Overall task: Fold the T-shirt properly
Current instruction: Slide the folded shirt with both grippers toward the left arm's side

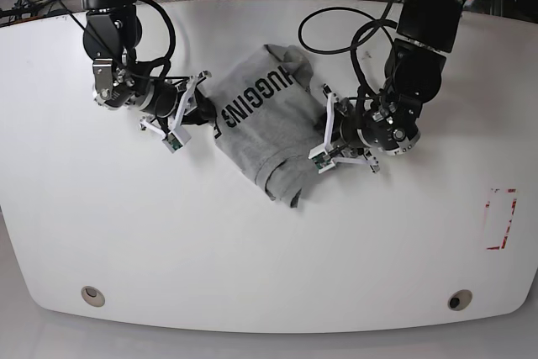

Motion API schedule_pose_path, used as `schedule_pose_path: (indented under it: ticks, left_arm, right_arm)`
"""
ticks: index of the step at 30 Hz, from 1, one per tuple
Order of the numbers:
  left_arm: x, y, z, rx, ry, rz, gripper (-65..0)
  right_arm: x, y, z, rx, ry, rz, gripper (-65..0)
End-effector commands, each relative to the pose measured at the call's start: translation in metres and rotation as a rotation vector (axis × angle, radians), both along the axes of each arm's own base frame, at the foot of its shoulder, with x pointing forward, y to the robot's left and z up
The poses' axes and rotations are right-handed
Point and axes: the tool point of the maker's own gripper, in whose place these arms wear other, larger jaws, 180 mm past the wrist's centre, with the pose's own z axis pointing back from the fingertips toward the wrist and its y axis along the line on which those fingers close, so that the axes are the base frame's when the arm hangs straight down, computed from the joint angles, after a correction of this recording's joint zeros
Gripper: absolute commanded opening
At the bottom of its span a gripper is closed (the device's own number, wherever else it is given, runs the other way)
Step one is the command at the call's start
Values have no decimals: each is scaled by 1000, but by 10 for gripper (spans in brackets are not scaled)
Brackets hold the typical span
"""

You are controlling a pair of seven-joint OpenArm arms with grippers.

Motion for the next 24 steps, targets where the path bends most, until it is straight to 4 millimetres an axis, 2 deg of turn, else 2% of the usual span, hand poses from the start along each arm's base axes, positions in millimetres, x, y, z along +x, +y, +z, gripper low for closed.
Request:
schedule_pose_path:
  ticks: [1, 6, 7, 9, 13, 16, 18, 20, 24]
  left_arm:
    - [11, 30, -2, 114, 1, 26, -497]
    - [35, 35, 16, 115, -51, 39, -497]
    - [39, 37, 19, 118, -61, 41, -497]
    - [45, 45, 25, 135, -77, 47, -497]
    - [55, 50, 37, 145, -109, 50, -497]
    - [66, 49, 62, 132, -184, 52, -499]
    - [72, 57, 80, 129, -238, 68, -497]
    - [70, 60, 86, 122, -262, 80, -496]
    - [64, 66, 99, 94, -305, 123, -494]
  right_arm:
    - [-9, 9, 0, -28, 8, 58, -549]
    - [-30, 37, -7, -27, 44, 97, -549]
    - [-33, 49, -8, -16, 51, 106, -549]
    - [-39, 66, -10, -3, 63, 123, -549]
    - [-45, 92, -10, 26, 79, 134, -549]
    - [-52, 118, -7, 64, 87, 167, -549]
    - [-54, 137, -2, 80, 80, 209, -549]
    - [-58, 149, -1, 80, 93, 237, -549]
    - [-52, 158, 8, 83, 81, 247, -549]
